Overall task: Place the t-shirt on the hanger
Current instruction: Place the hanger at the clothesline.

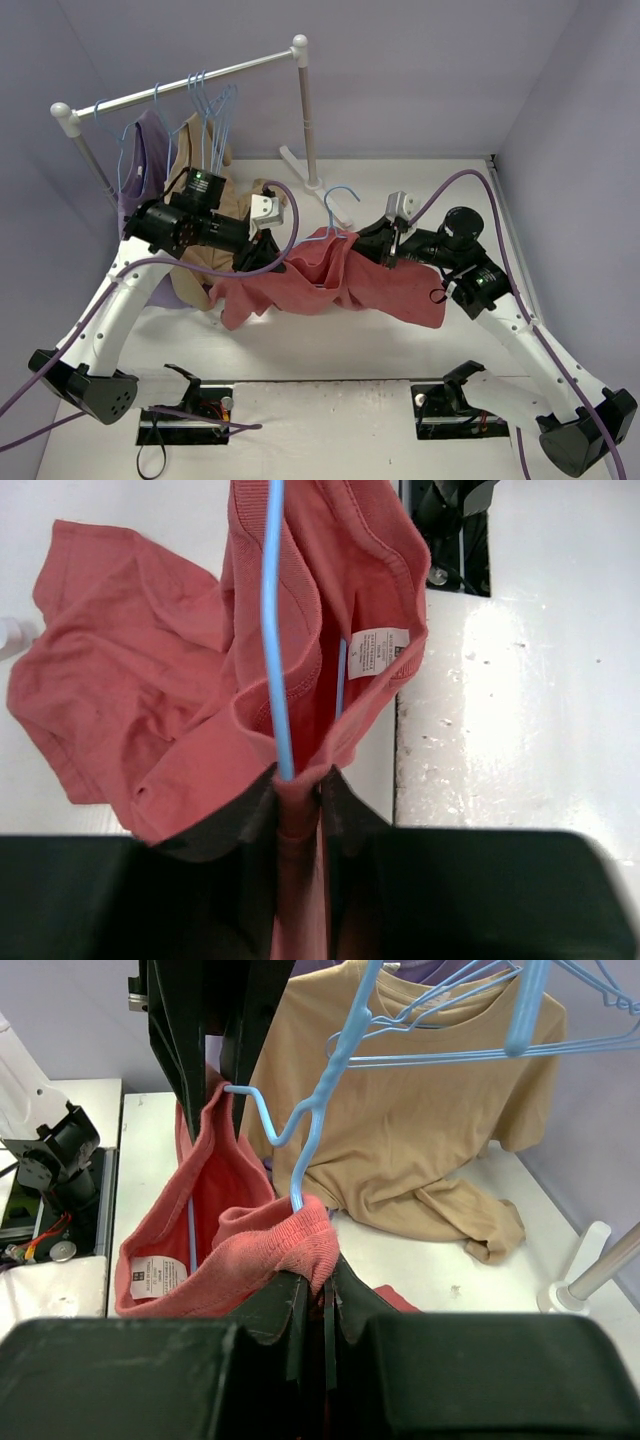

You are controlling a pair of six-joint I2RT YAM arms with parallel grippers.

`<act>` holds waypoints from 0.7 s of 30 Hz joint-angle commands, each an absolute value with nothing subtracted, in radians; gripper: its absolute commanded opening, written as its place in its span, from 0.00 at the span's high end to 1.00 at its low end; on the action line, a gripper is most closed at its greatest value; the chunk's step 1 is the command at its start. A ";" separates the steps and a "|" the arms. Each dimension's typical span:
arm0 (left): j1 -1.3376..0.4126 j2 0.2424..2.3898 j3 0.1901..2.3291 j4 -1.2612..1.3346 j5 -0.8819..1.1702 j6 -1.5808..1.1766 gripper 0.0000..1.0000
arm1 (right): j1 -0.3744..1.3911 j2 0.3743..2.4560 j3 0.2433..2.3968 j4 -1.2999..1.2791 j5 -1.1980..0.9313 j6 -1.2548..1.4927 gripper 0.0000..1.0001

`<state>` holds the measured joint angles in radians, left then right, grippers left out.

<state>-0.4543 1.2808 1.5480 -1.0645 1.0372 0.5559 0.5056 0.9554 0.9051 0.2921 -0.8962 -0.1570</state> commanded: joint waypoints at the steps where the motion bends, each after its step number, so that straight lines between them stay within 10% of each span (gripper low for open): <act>1: -0.472 1.266 1.551 -1.023 1.102 0.534 0.93 | 0.511 0.948 0.925 0.385 -0.902 -0.147 1.00; 13: -0.499 1.263 1.533 -1.002 1.085 0.554 1.00 | 0.514 0.940 0.917 0.379 -0.873 -0.160 0.99; 21: -0.497 1.032 1.309 -0.621 0.834 0.278 1.00 | 0.479 0.909 0.863 0.313 -0.802 -0.208 0.74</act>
<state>-0.4928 1.1483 1.3445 -0.8436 0.9278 0.4028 0.4981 0.9394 0.8709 0.2616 -0.8523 -0.1823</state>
